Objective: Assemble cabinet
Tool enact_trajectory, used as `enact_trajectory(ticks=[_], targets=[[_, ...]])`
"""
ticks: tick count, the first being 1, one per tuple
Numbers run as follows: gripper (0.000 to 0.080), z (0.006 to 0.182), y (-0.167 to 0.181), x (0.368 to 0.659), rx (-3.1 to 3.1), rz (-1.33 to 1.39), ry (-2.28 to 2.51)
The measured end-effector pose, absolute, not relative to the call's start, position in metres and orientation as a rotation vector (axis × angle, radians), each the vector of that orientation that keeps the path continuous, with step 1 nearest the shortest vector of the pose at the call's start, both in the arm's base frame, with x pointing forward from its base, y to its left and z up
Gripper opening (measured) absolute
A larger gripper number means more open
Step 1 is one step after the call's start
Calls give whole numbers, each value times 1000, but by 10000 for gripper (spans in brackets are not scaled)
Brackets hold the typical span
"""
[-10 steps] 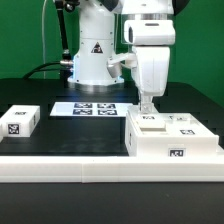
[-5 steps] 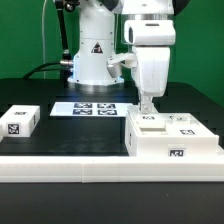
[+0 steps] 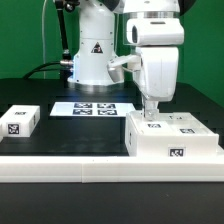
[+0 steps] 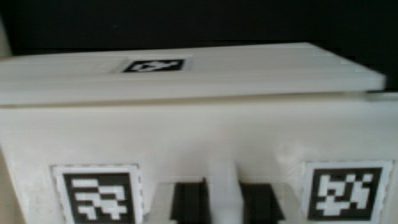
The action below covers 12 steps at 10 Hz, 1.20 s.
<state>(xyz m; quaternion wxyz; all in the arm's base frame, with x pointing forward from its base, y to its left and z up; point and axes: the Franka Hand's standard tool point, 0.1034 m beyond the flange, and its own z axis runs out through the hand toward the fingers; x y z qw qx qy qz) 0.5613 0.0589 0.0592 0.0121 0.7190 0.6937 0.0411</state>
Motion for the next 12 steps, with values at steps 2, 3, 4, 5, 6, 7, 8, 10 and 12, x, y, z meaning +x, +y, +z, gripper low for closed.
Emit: enact_trajectory(ticks=[2,3,4,5,6,7,8,10,12], targets=[[72,59,59,575,2243,138,2157],[74,58,59,576,2247,127,2160],[74,59,59,575,2247,127,2160],[81,58,59,575,2247,126,2160],[260,58,59,575,2248,126,2159],[260,58,59,575,2249,125,2159],[444,58,59,575,2249,125,2159],[681,57,59,575,2249,124,2160],[770,57,59,575,2250,124,2159]])
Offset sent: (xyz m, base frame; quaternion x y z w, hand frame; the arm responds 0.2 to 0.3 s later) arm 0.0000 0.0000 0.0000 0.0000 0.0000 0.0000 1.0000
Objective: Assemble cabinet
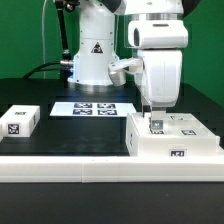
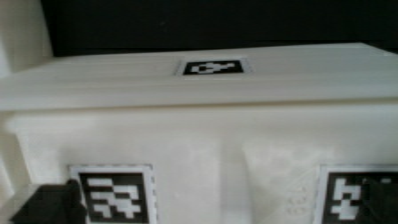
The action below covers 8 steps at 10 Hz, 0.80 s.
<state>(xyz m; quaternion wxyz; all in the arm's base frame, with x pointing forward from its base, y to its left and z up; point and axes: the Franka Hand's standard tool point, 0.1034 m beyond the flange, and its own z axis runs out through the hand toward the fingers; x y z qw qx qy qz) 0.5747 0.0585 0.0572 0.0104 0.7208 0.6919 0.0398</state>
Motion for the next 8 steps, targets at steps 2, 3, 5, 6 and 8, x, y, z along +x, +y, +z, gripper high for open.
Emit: enact_trajectory(ticks=[2,3,5,6,8], targets=[[794,62,57,570,2288,148,2102],[797,71,57,559,2331,158,2041],[797,79,56,546,2479,153,1867],[797,79,59,542,2509,154,1829],[797,77,64,539,2575,138,1754]])
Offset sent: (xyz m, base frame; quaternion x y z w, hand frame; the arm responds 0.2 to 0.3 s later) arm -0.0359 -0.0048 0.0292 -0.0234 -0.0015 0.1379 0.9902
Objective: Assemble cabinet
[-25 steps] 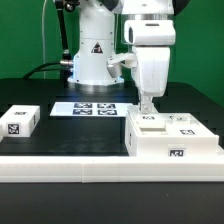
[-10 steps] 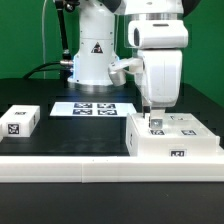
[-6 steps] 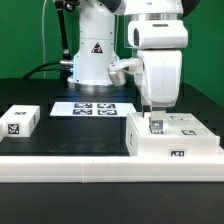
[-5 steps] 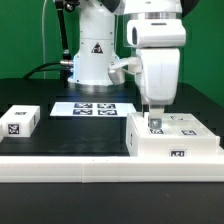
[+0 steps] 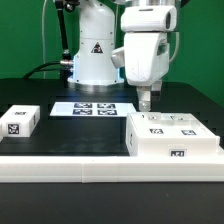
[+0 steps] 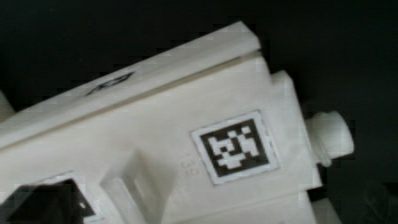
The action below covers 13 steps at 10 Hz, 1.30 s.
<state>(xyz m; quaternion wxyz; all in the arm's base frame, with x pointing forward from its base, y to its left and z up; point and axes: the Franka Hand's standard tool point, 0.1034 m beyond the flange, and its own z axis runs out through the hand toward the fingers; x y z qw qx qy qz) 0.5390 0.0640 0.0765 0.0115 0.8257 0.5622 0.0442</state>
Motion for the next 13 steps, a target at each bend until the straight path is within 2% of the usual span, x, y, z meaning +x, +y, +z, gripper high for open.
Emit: enact_trajectory(ticks=[4,7,9,13], targets=[[797,77,67,539,2745,172,1487],[797,71,75,518,3012,266,928],[797,66,68,517,3109,274,696],[797,65,80,507,3220,255,187]])
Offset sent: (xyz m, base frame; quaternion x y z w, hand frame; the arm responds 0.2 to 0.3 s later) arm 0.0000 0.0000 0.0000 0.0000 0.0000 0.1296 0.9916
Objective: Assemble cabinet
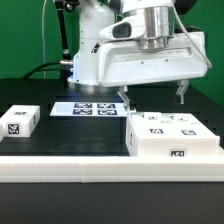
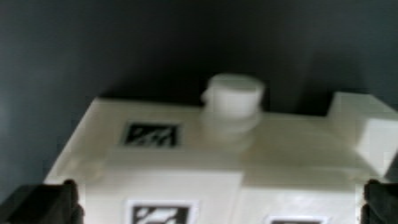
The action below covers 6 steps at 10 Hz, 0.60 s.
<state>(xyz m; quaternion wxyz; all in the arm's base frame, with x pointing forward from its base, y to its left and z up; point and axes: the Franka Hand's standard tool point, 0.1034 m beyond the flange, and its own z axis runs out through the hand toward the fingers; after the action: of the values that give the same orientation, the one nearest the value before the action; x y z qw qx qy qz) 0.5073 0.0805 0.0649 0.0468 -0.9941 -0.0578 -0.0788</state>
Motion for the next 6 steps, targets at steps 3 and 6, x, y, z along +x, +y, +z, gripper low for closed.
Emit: enact_trajectory(ticks=[3,6], targets=[[797,62,99,493,-3046,-212,49],[797,57,94,491,-3042,-230,109]])
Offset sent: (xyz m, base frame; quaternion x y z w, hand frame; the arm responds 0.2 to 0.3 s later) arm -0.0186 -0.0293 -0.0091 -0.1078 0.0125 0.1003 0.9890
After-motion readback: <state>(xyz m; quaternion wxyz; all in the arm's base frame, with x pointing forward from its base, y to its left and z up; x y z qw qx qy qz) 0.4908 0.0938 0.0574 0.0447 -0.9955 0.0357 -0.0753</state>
